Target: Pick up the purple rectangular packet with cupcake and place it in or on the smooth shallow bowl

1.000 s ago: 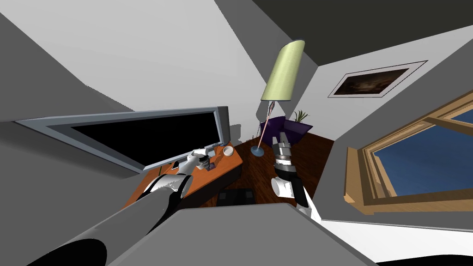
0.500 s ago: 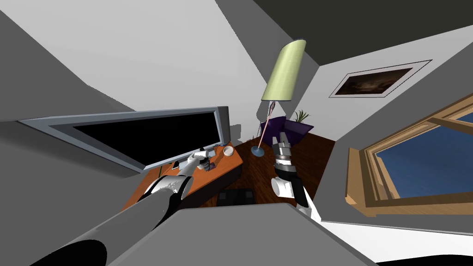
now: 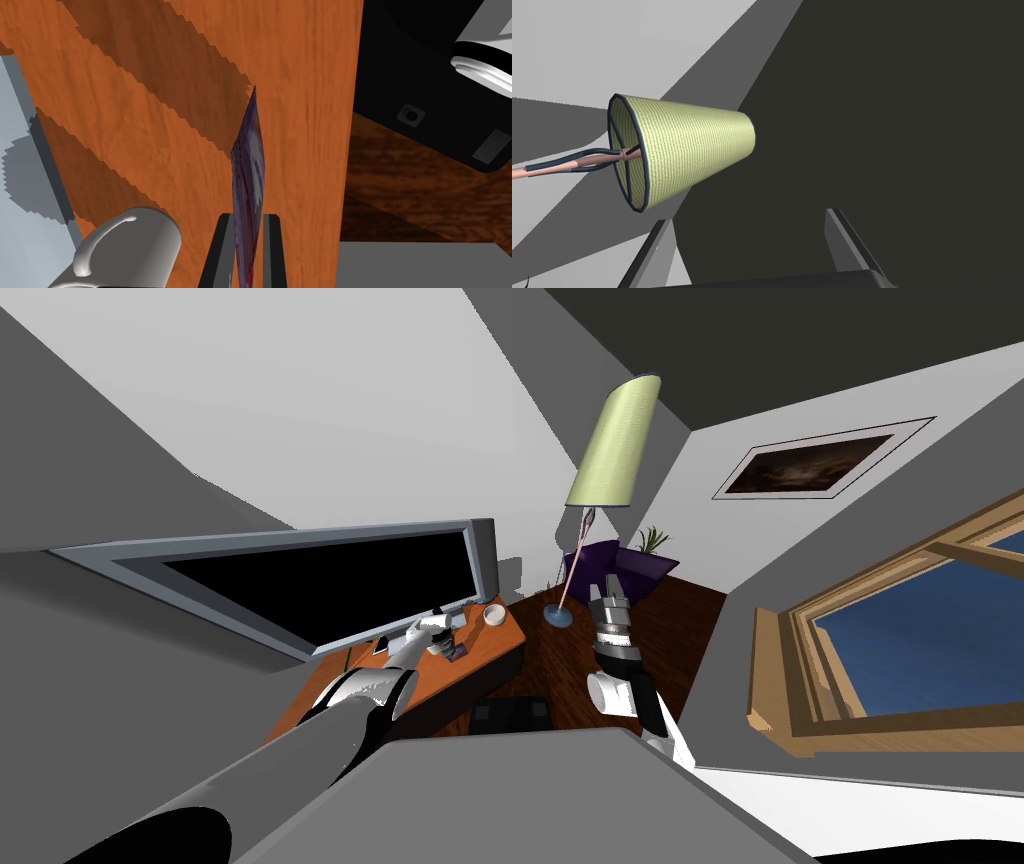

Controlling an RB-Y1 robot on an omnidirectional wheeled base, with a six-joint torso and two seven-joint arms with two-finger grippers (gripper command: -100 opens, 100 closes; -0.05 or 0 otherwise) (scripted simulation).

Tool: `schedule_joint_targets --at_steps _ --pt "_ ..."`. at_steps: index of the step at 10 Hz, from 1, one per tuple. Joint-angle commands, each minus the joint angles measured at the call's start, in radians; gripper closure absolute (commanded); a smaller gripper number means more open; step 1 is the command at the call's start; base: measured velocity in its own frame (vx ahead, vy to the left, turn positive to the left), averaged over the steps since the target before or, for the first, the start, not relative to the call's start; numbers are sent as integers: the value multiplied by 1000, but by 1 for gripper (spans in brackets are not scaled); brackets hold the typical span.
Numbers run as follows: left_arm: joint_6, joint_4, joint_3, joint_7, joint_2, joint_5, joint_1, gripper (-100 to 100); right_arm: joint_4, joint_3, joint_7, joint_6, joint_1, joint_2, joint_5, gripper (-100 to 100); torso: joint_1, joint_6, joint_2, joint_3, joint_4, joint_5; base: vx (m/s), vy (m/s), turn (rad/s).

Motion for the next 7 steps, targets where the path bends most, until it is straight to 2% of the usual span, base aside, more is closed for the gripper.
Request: schedule_joint_targets --at_steps 1,3,4,5,6,7 --pt "27 -28 -2 8 4 2 -1 100 0 0 0 0 0 0 0 0 0 0 0 0 0 0 12 5 -37" --pt "57 -44 -4 13 13 7 -14 100 0 0 0 0 0 0 0 0 0 0 0 0 0 0 -7 6 -20" --pt "47 -42 -3 11 11 5 -8 100 0 0 0 0 0 0 0 0 0 0 0 0 1 0 0 0 0" --pt "50 -44 -3 12 11 6 -9 0 0 0 0 0 0 0 0 0 0 0 0 0 0 0 0 0 0" --pt "76 -32 8 22 38 9 -9 100 0 0 0 0 0 0 0 0 0 0 0 0 0 0 9 -69 -210" --pt "102 -21 19 33 63 12 -8 100 0 0 0 0 0 0 0 0 -4 1 0 0 0 -1 21 -154 -350"
